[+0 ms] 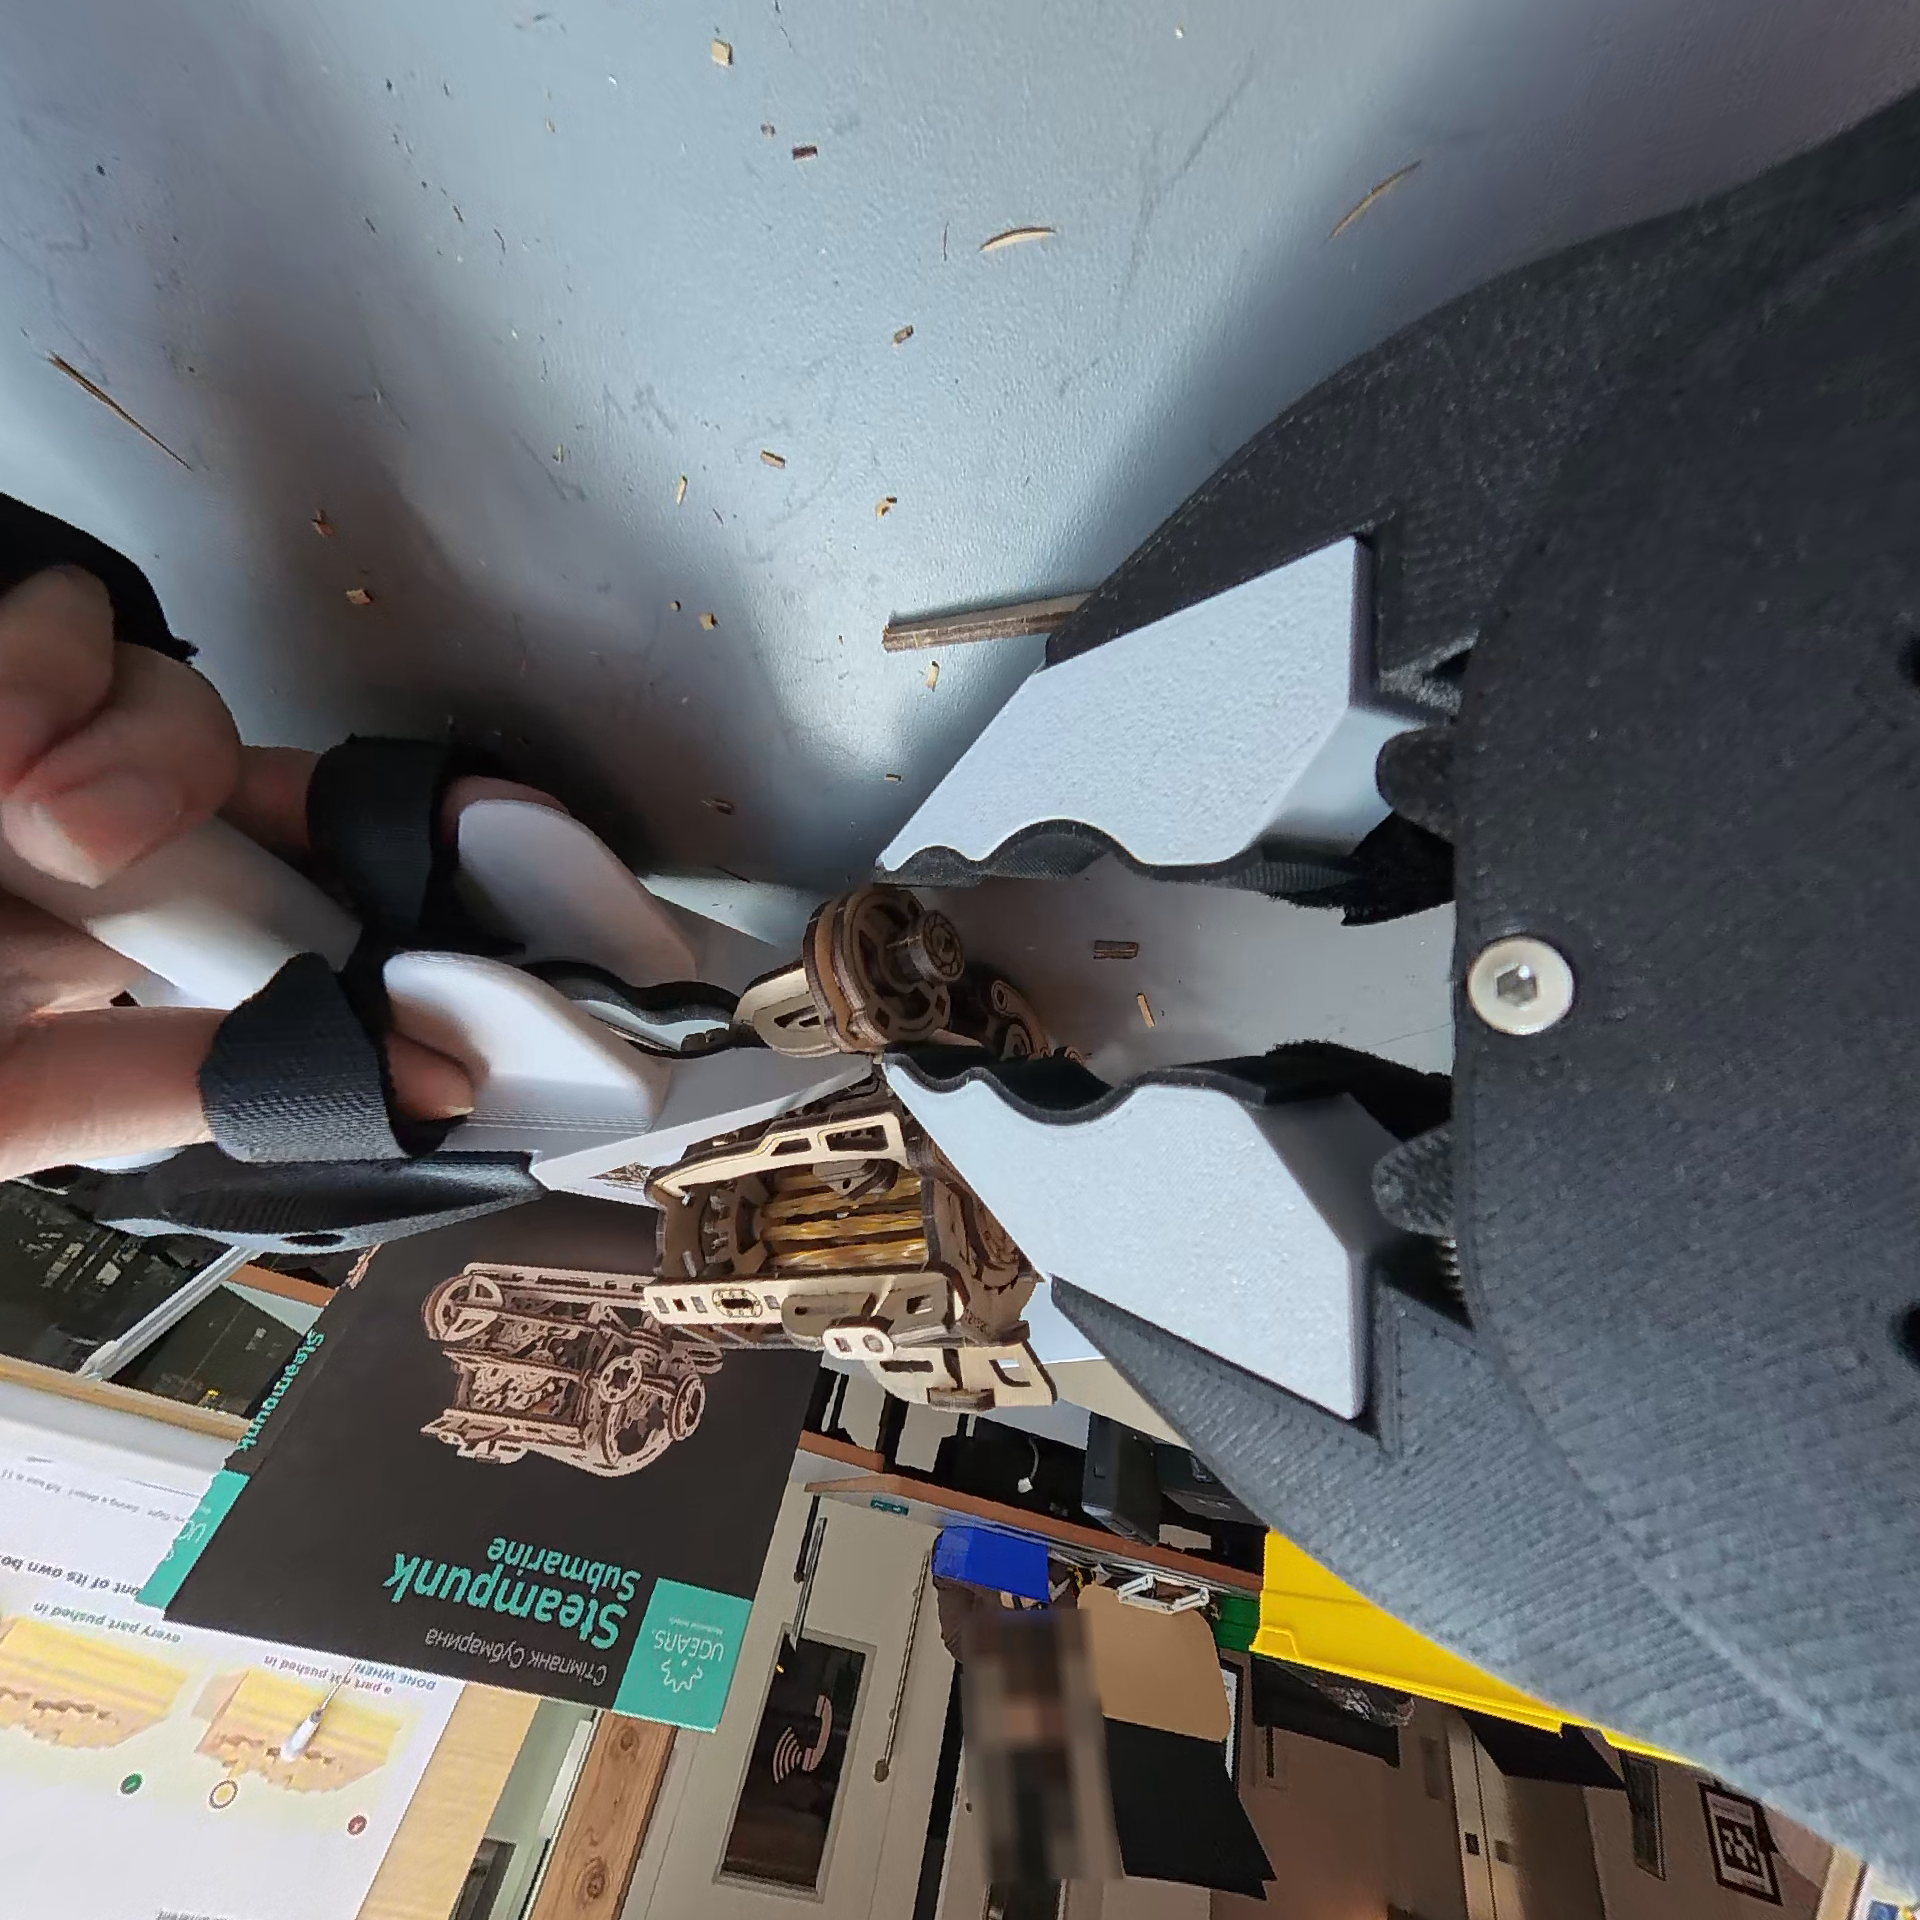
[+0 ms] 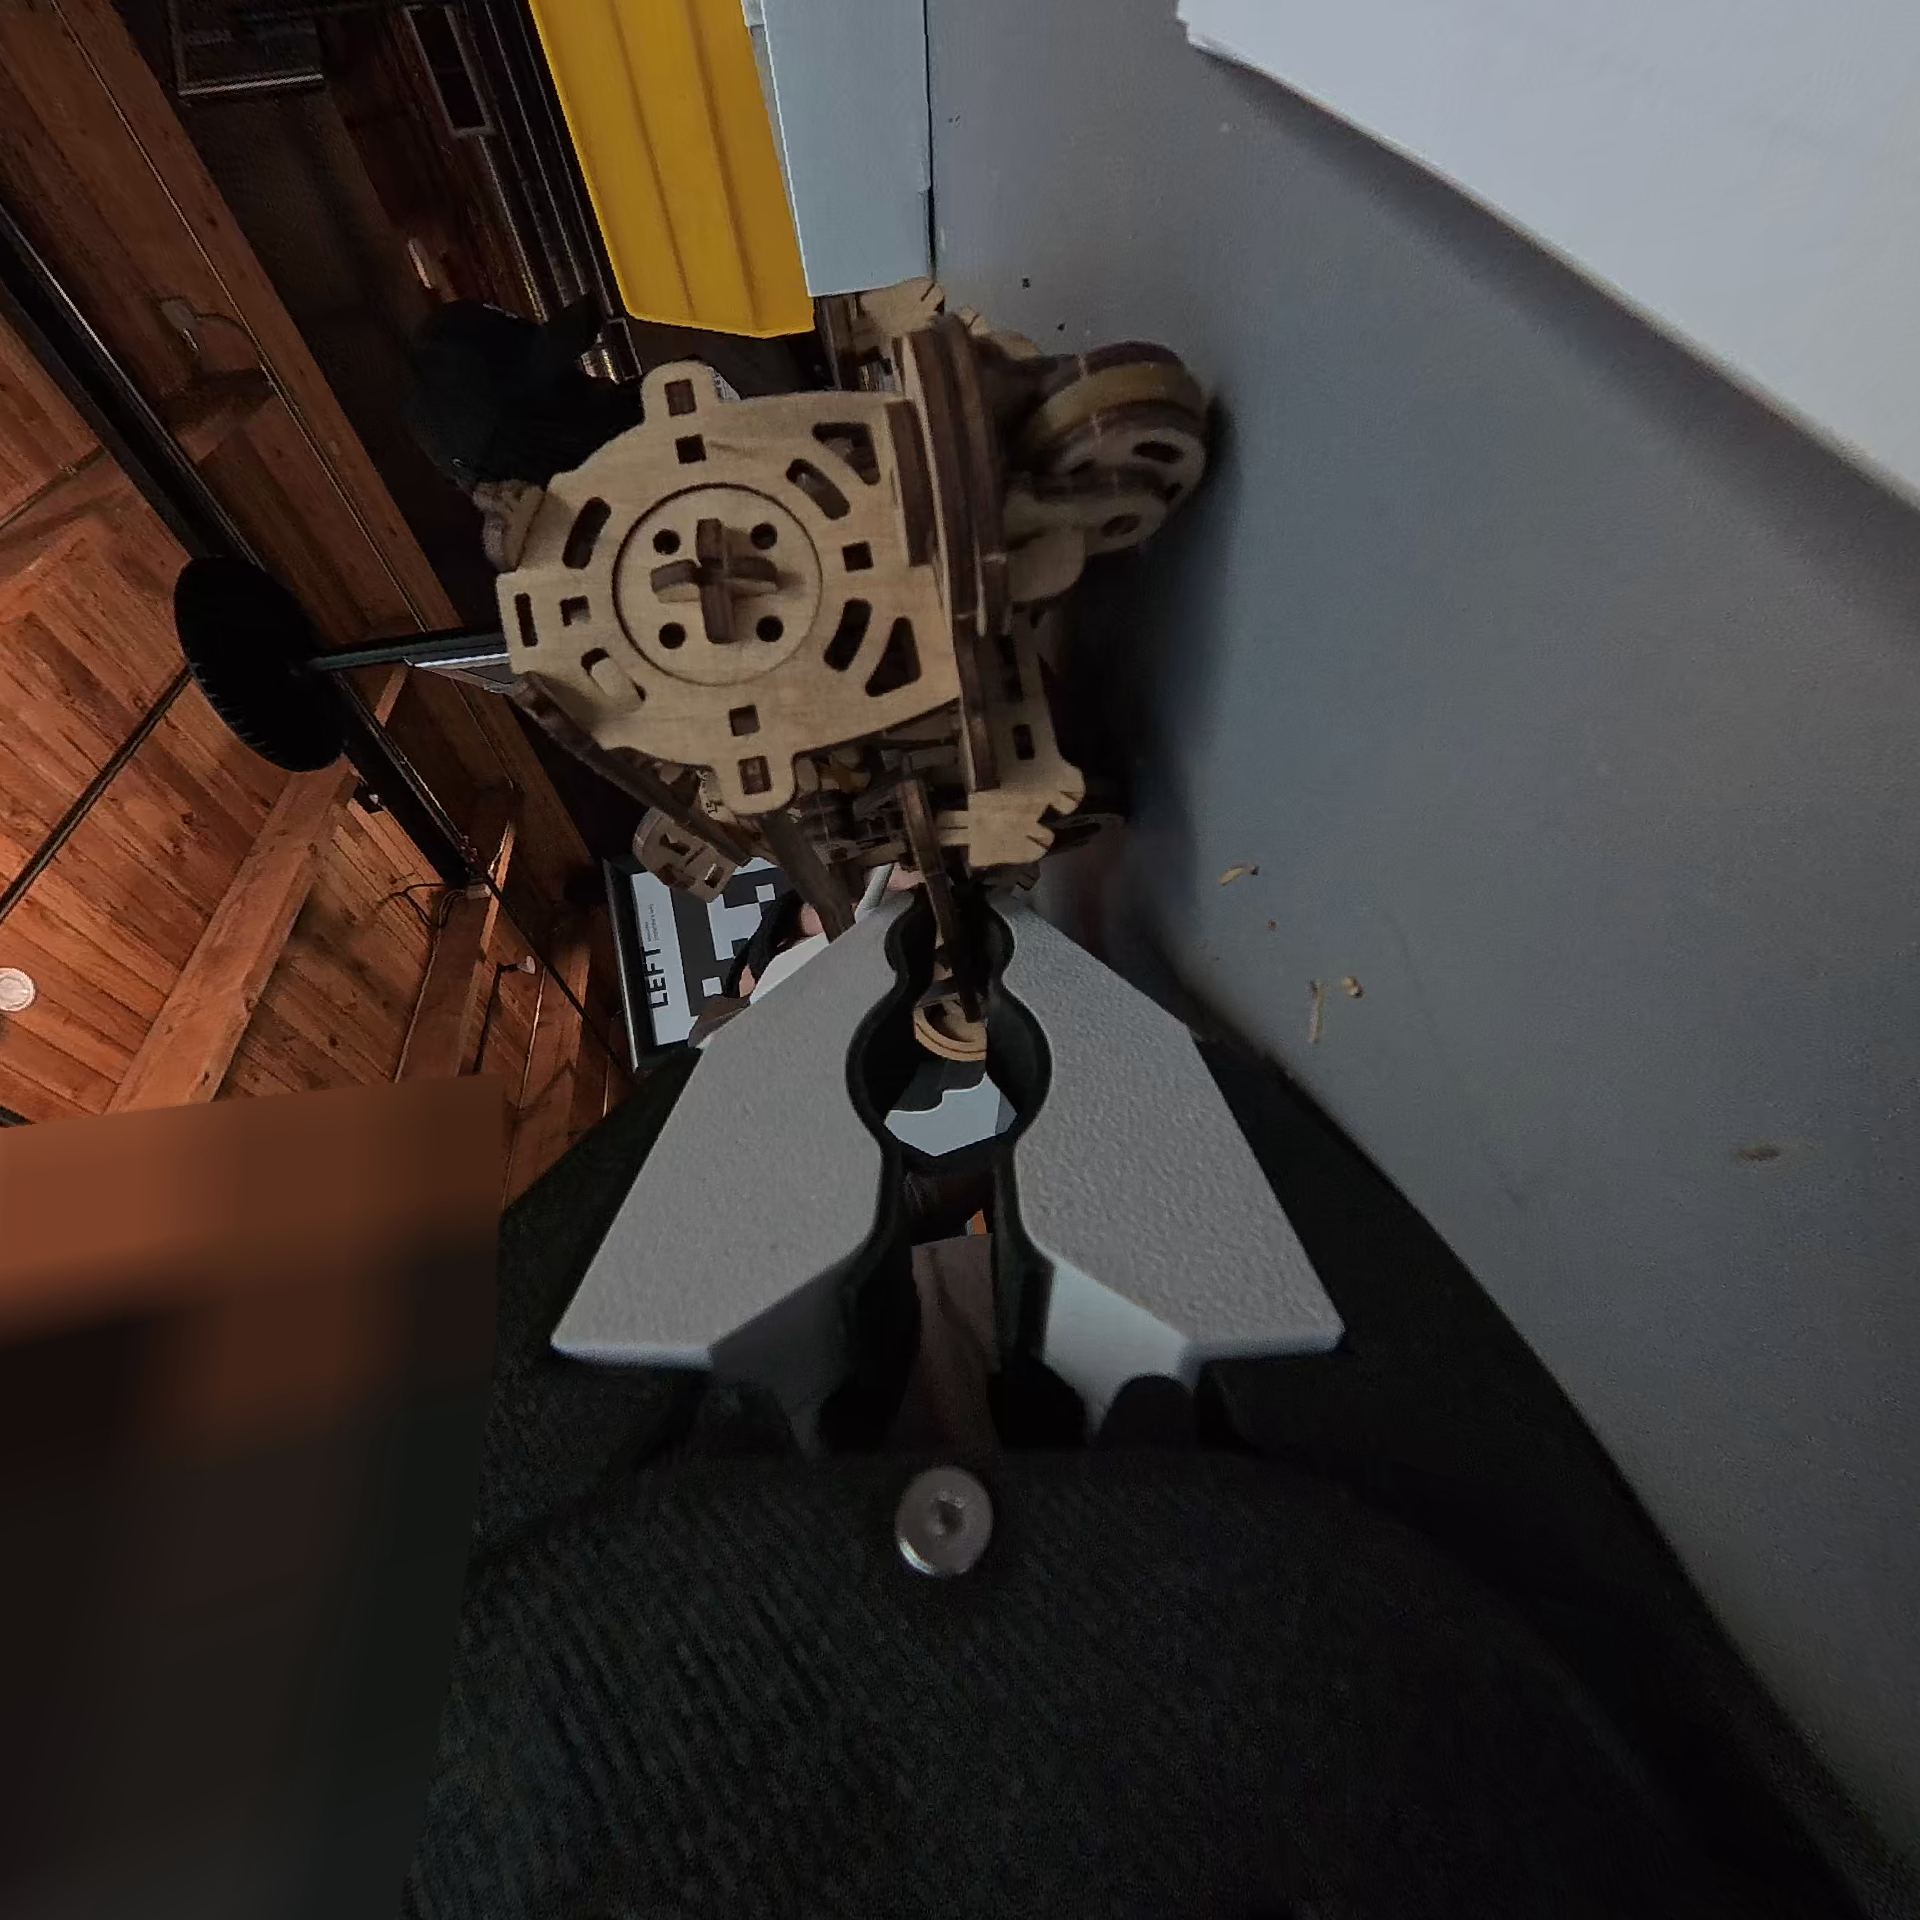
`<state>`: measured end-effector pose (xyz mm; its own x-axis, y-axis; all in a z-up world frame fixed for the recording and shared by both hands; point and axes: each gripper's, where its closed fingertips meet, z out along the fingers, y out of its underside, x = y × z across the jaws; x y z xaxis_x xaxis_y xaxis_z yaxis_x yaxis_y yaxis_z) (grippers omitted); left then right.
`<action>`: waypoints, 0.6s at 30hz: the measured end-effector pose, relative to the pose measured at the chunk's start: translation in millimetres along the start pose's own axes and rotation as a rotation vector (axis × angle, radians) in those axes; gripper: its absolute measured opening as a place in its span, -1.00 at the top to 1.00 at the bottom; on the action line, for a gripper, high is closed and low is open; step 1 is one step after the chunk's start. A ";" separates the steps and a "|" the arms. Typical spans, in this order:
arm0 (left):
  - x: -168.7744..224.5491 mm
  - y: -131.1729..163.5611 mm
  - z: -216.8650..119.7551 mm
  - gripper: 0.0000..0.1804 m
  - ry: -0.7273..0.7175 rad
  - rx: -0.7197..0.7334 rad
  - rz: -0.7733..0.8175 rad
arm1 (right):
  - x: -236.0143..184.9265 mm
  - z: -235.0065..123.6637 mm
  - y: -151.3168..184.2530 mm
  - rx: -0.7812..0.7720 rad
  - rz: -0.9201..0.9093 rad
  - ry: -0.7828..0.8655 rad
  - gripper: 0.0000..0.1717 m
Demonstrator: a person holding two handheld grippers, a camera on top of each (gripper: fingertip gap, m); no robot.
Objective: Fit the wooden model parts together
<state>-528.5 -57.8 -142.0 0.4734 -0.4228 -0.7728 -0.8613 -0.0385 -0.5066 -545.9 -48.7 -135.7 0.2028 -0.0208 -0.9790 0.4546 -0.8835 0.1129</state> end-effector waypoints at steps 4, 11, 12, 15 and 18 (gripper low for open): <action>1.3 1.1 0.6 0.68 0.010 -0.006 -0.003 | 0.3 0.7 0.3 0.005 0.015 0.011 0.96; 0.9 0.8 0.4 0.68 0.021 -0.002 -0.024 | 0.0 0.6 0.4 0.011 0.022 0.015 0.95; 0.8 0.6 0.3 0.68 0.021 -0.001 -0.024 | 0.1 0.2 0.9 0.004 0.011 0.013 0.94; 0.8 0.0 0.1 0.68 0.023 0.002 -0.028 | 2.4 -3.5 4.4 -0.026 -0.030 0.026 0.87; 0.3 -0.4 0.1 0.68 0.030 0.005 -0.040 | -1.2 -9.3 6.1 -0.026 -0.081 0.025 0.86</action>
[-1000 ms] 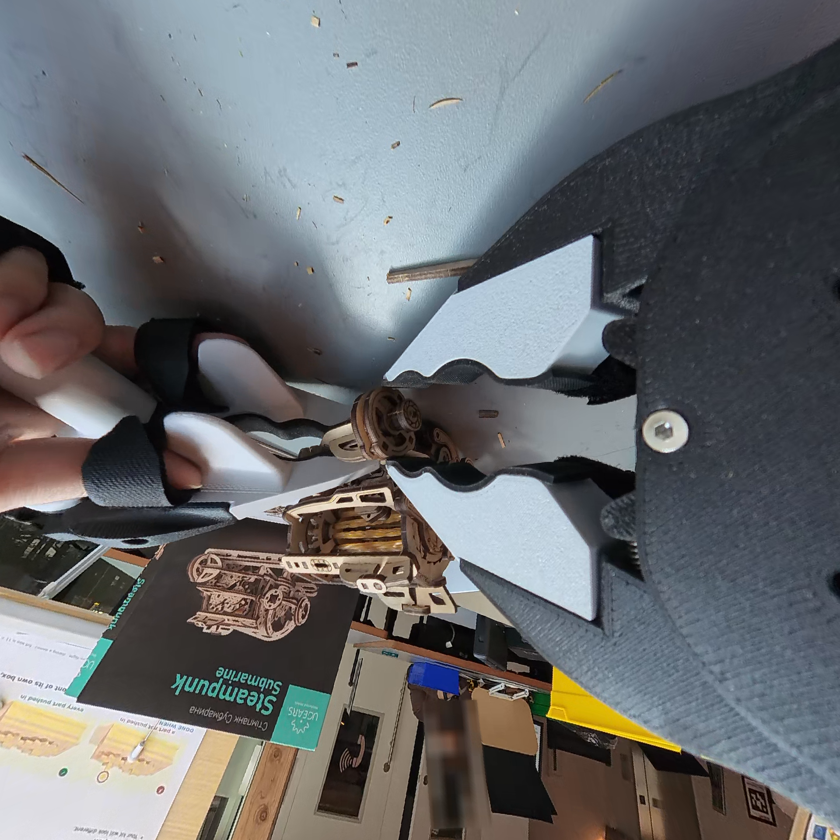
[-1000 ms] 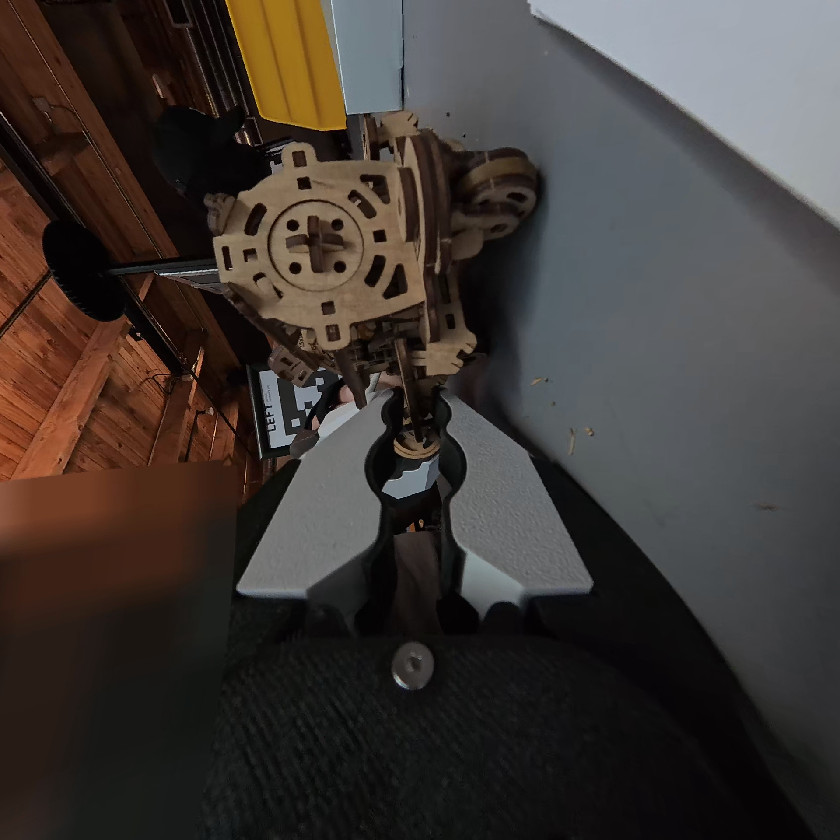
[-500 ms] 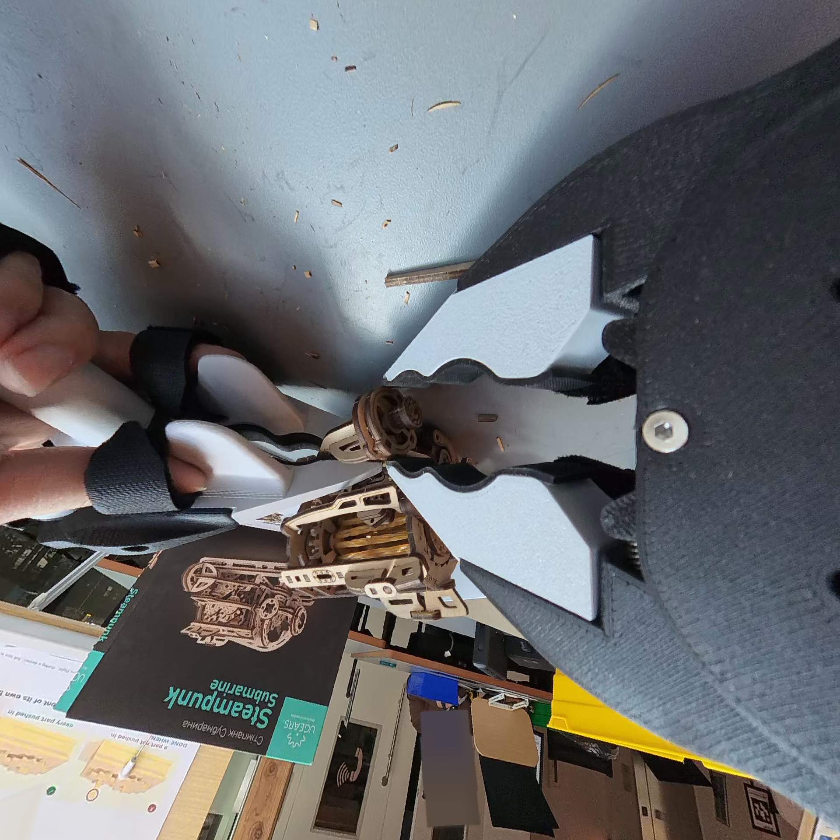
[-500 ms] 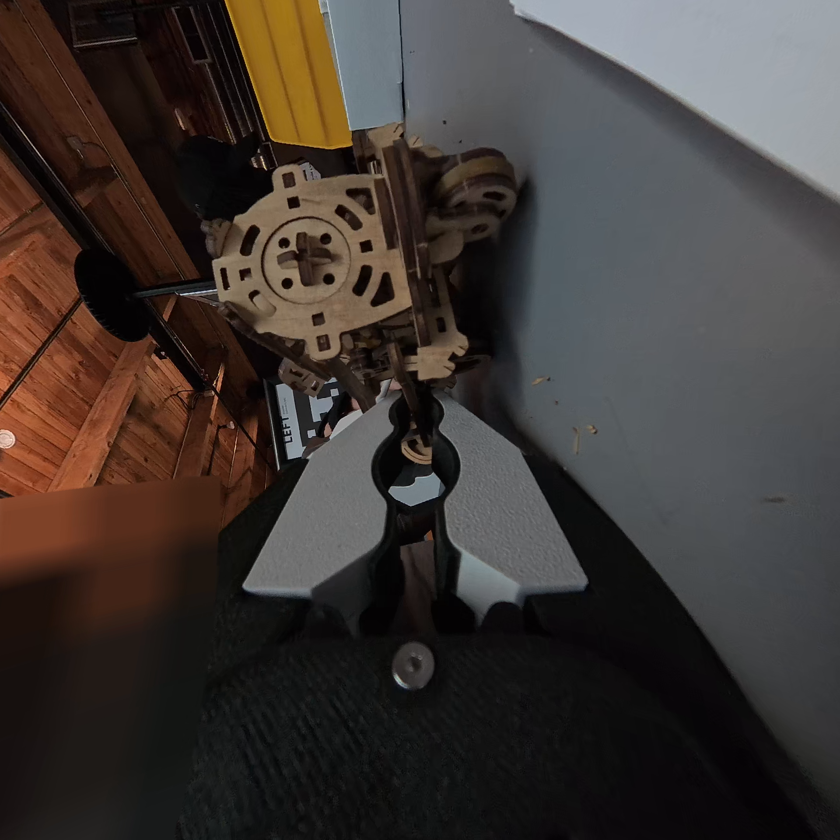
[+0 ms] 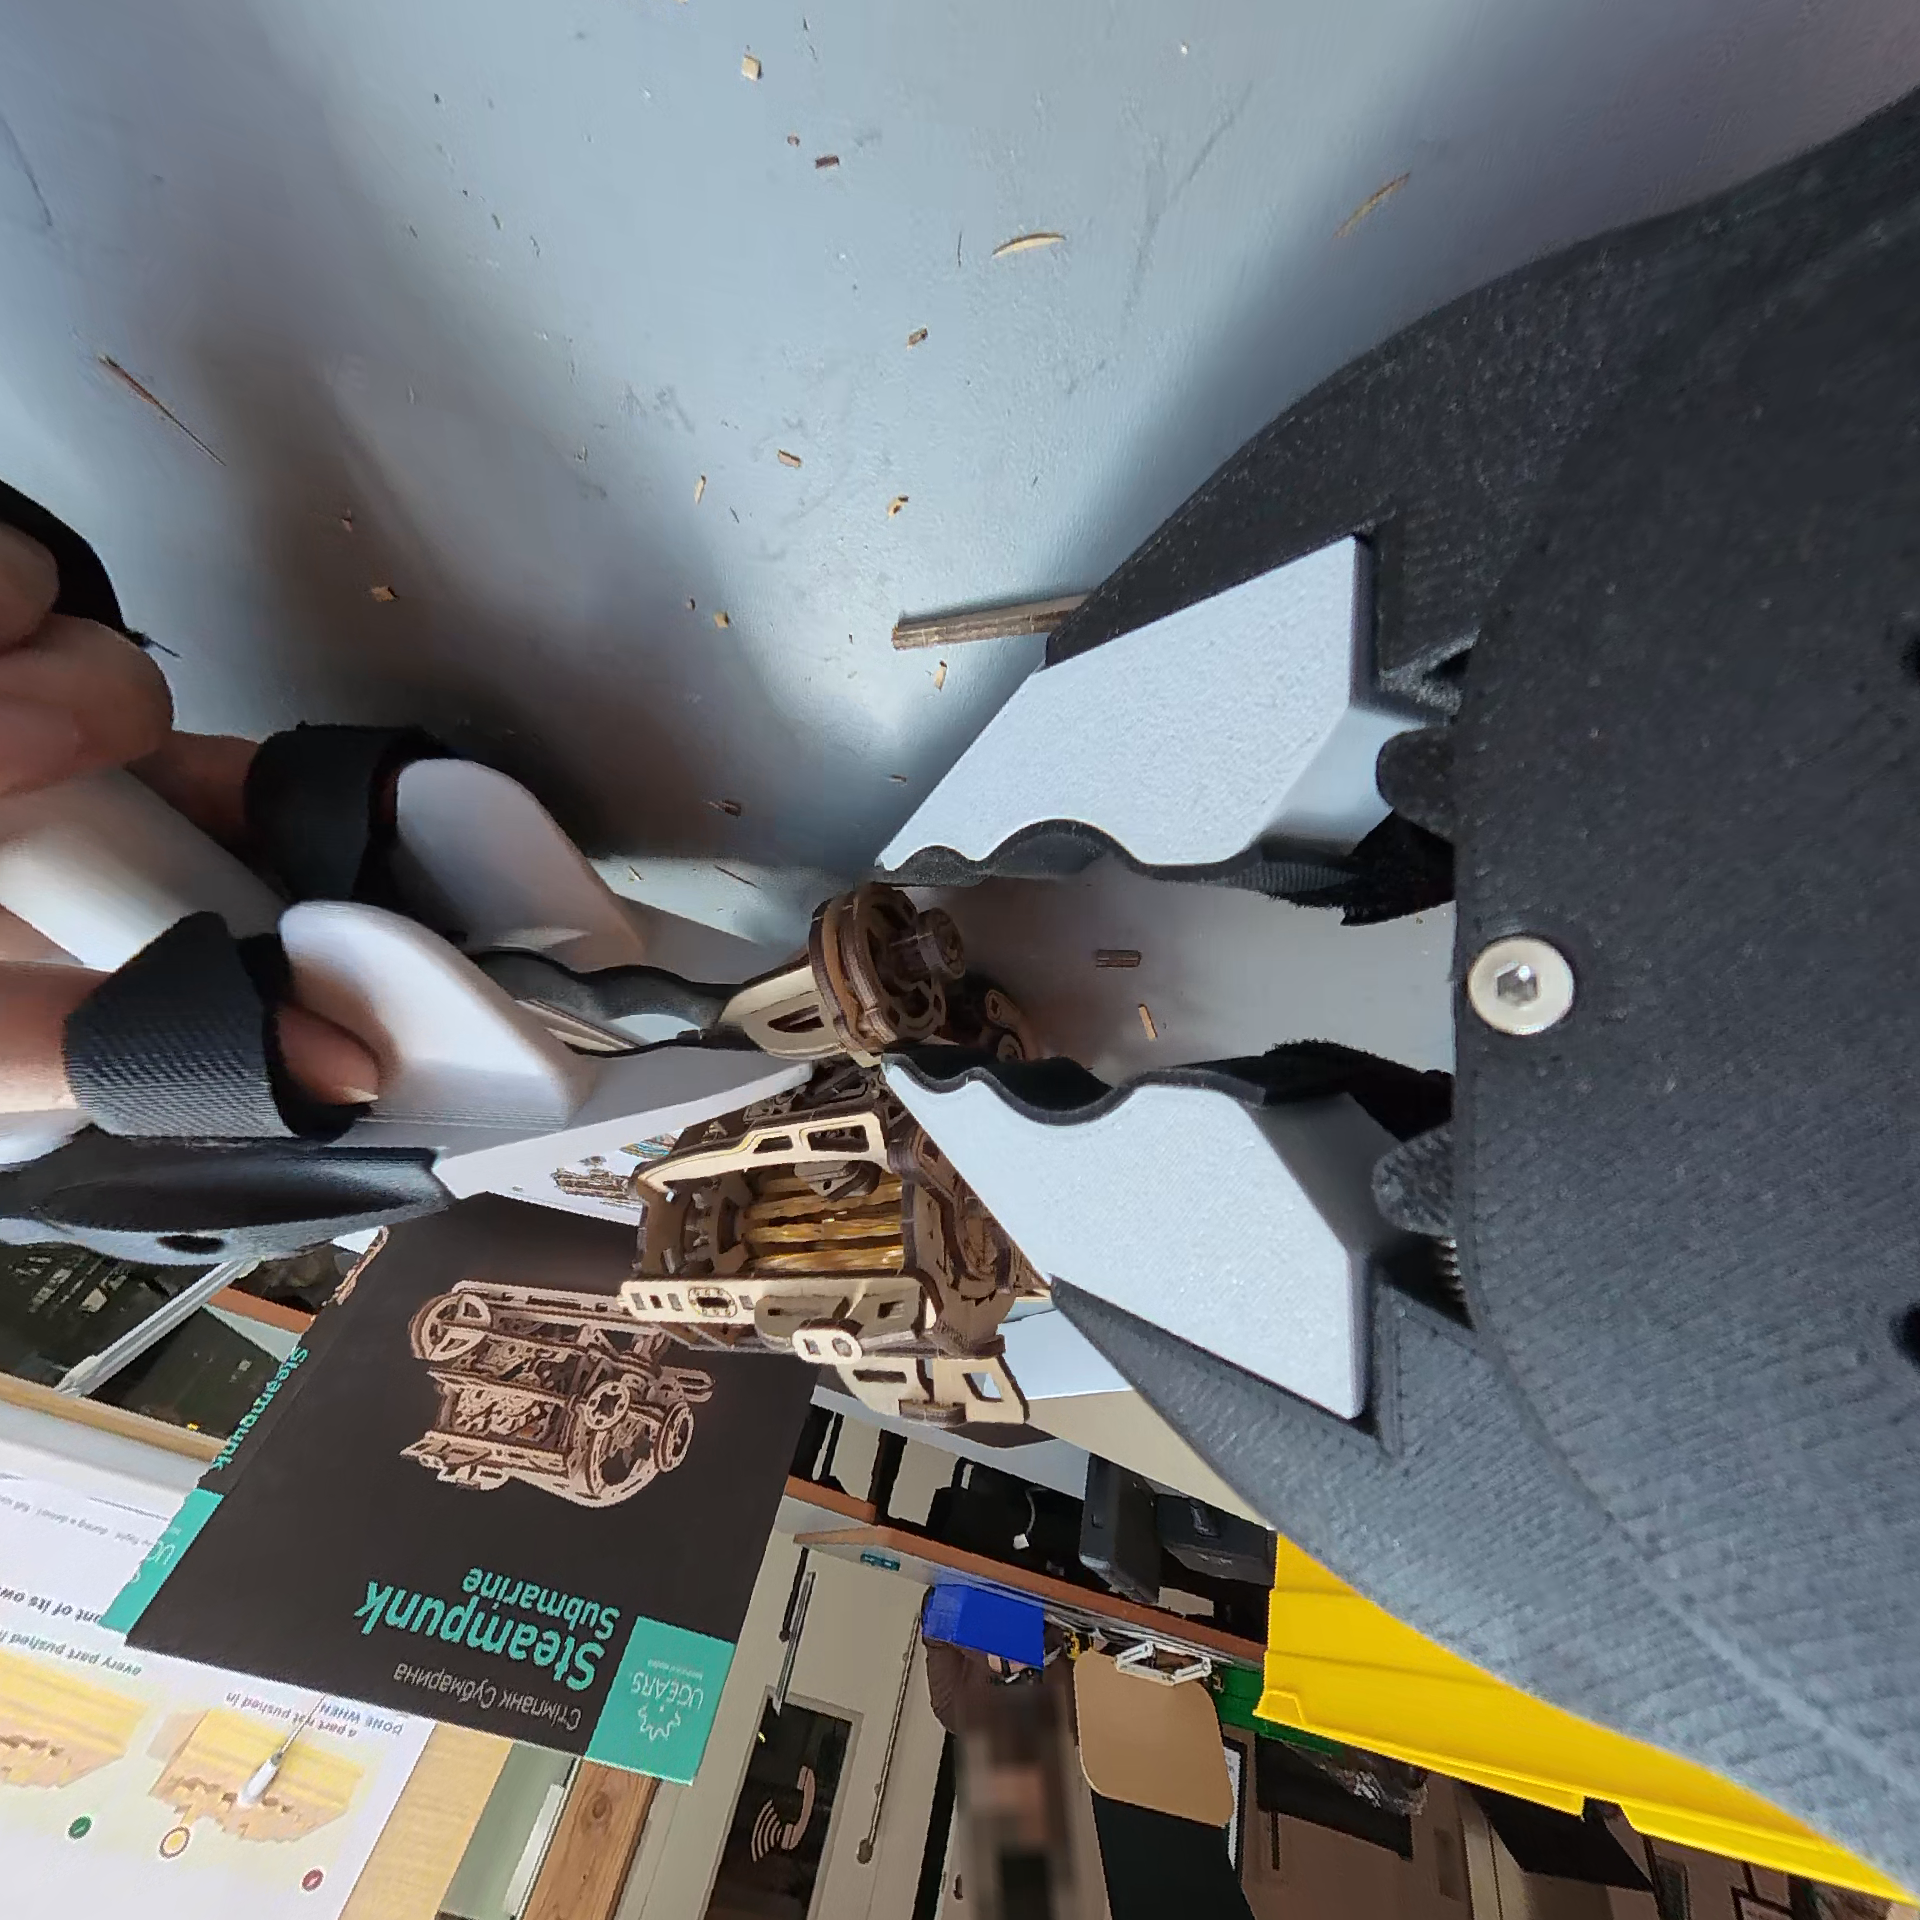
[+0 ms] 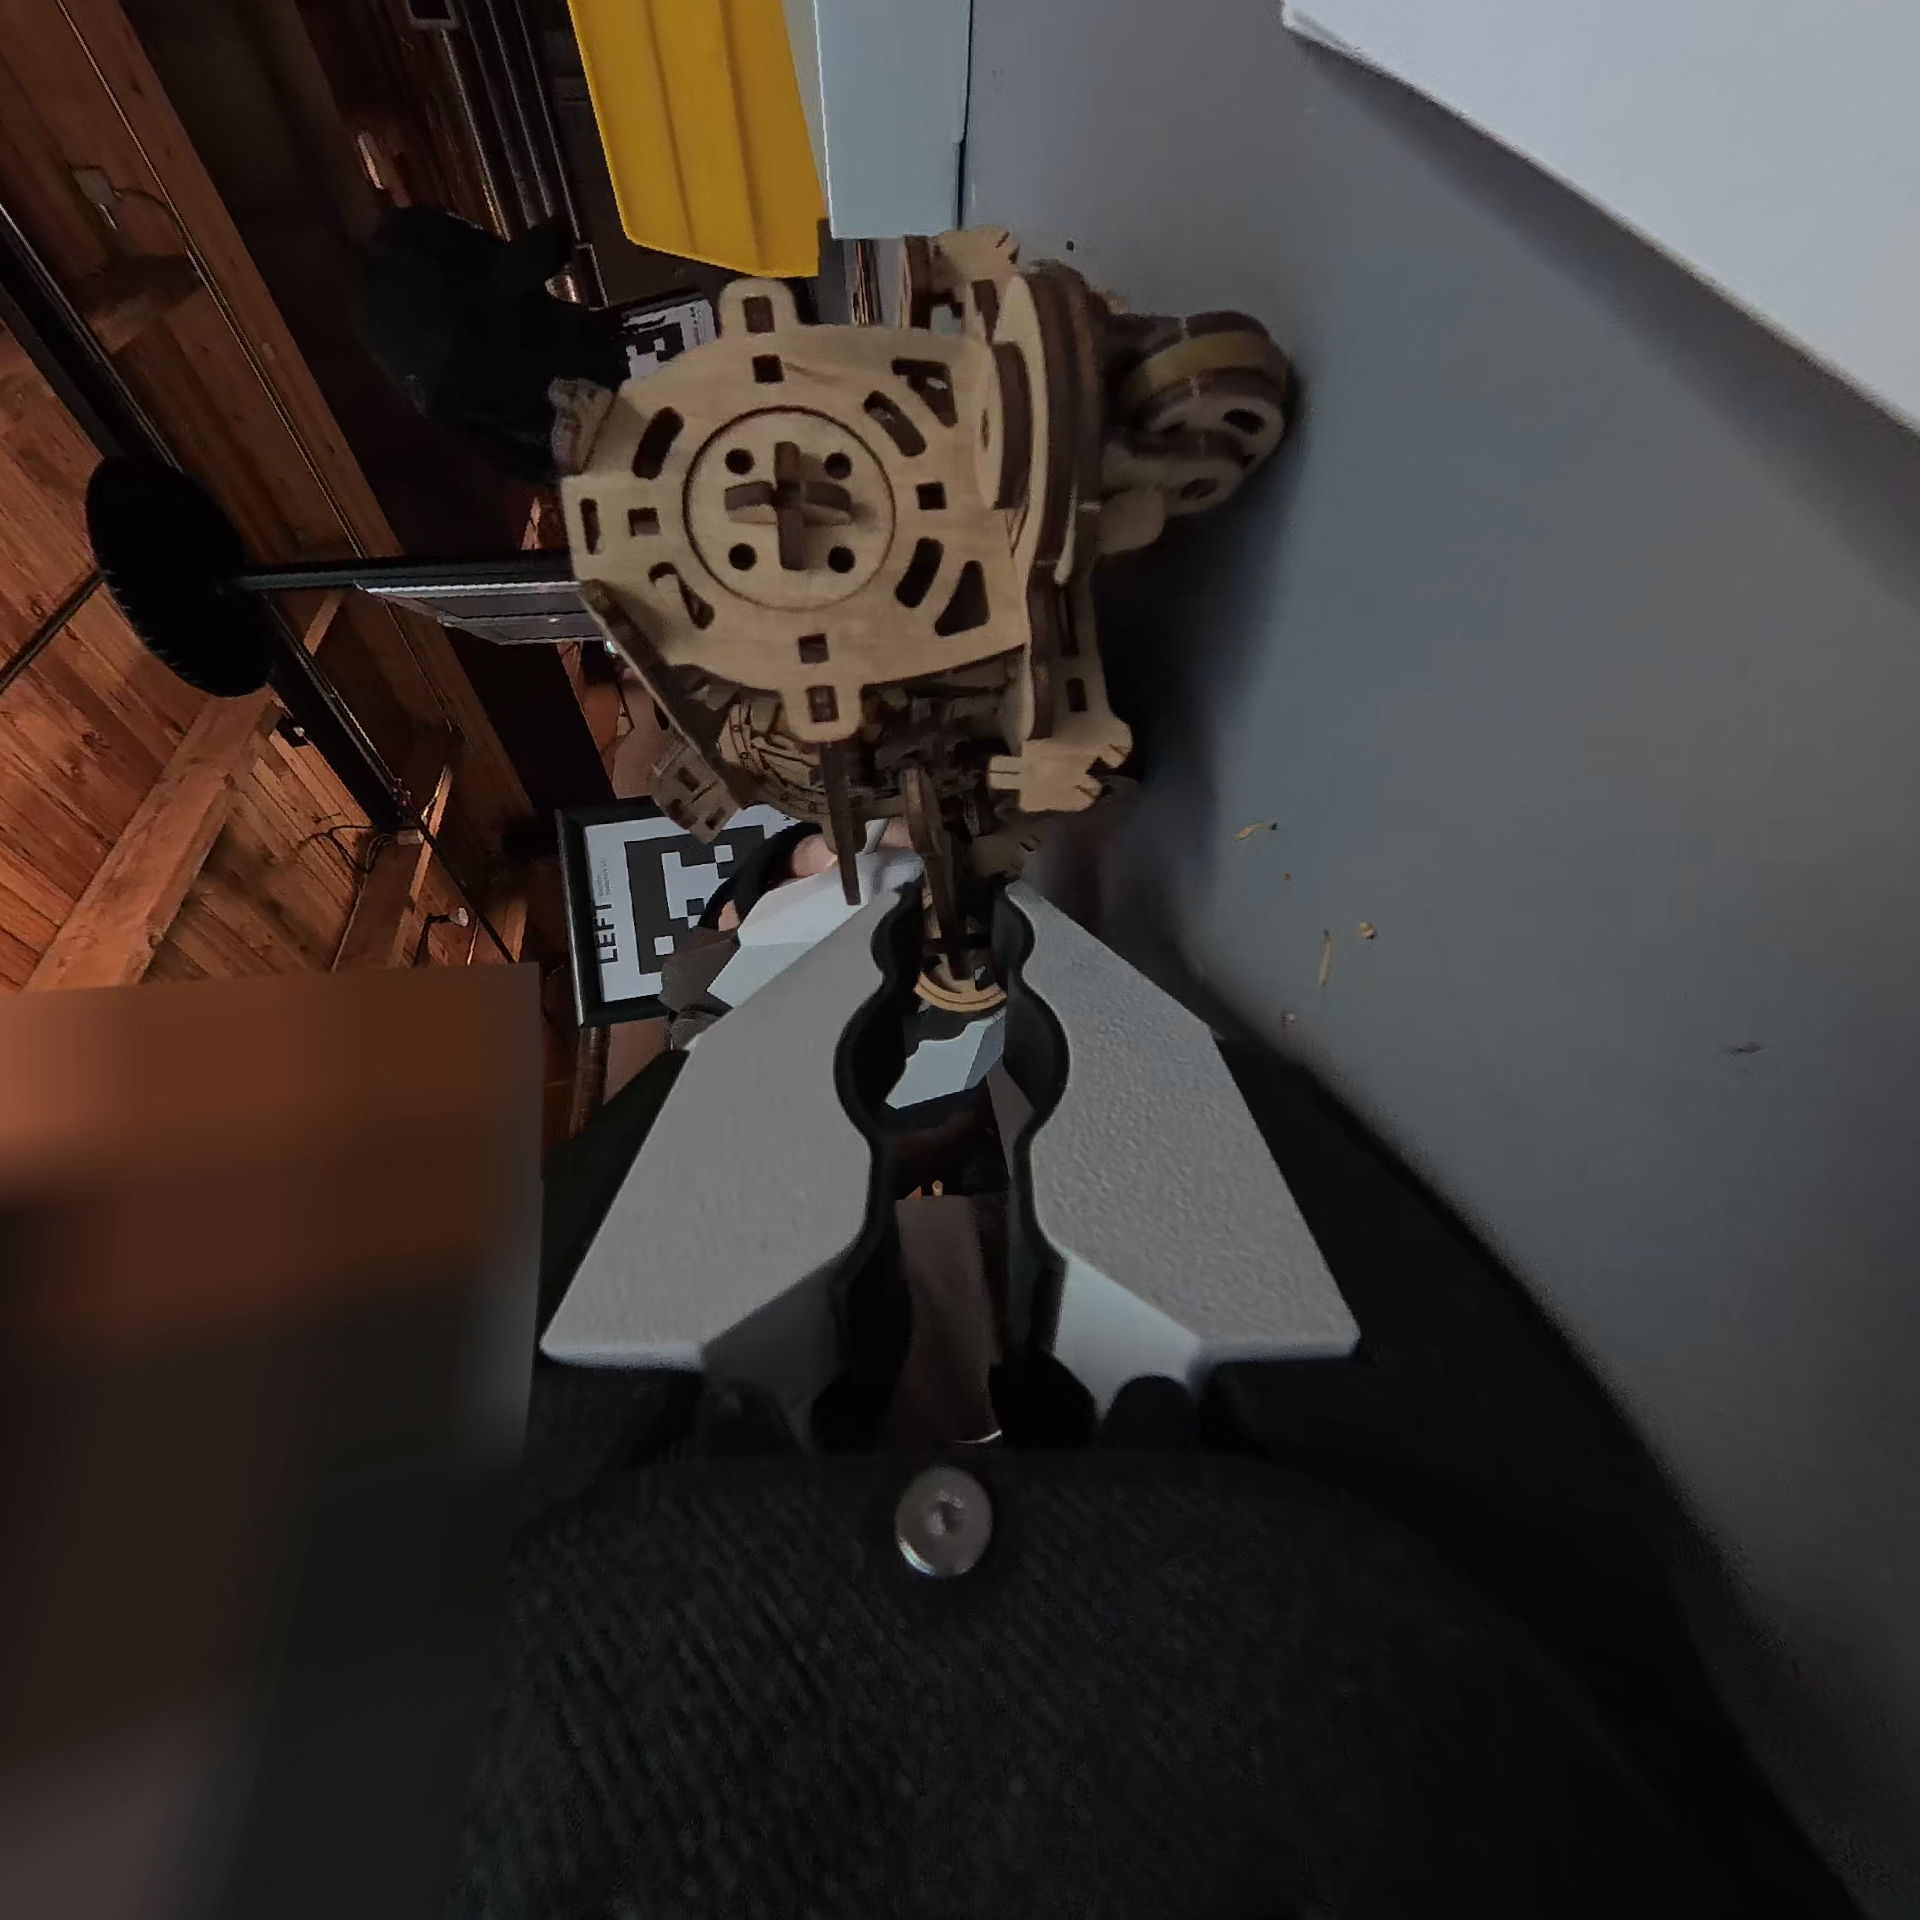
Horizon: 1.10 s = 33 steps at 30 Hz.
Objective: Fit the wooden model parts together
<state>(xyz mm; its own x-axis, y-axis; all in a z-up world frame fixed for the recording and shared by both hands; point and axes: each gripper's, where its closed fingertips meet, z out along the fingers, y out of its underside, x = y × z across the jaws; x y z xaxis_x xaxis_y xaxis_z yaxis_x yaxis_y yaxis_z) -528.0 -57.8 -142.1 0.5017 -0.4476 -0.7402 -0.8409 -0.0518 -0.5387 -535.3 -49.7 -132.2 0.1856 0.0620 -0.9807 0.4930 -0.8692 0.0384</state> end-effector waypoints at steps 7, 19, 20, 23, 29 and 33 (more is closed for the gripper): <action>-0.2 -0.2 -0.2 0.68 0.005 0.002 -0.005 | 1.8 -14.7 -3.4 0.013 -0.105 0.046 0.78; -0.2 -1.4 -1.8 0.69 0.037 0.013 -0.040 | -21.2 -60.0 -14.7 0.055 -1.471 0.374 0.64; -0.1 -1.5 -1.9 0.69 0.039 0.014 -0.043 | -15.2 -59.0 -14.7 0.007 -1.610 0.453 0.57; 0.0 -1.6 -2.0 0.69 0.044 0.014 -0.047 | 5.2 -50.8 -17.2 -0.115 -1.920 0.673 0.57; -0.1 -1.9 -2.1 0.69 0.064 0.016 -0.065 | -2.9 -36.5 -23.0 -0.003 -2.195 0.818 0.71; -0.3 -2.3 -2.3 0.69 0.082 0.020 -0.082 | -2.3 -41.0 -35.5 0.062 -2.028 0.816 0.69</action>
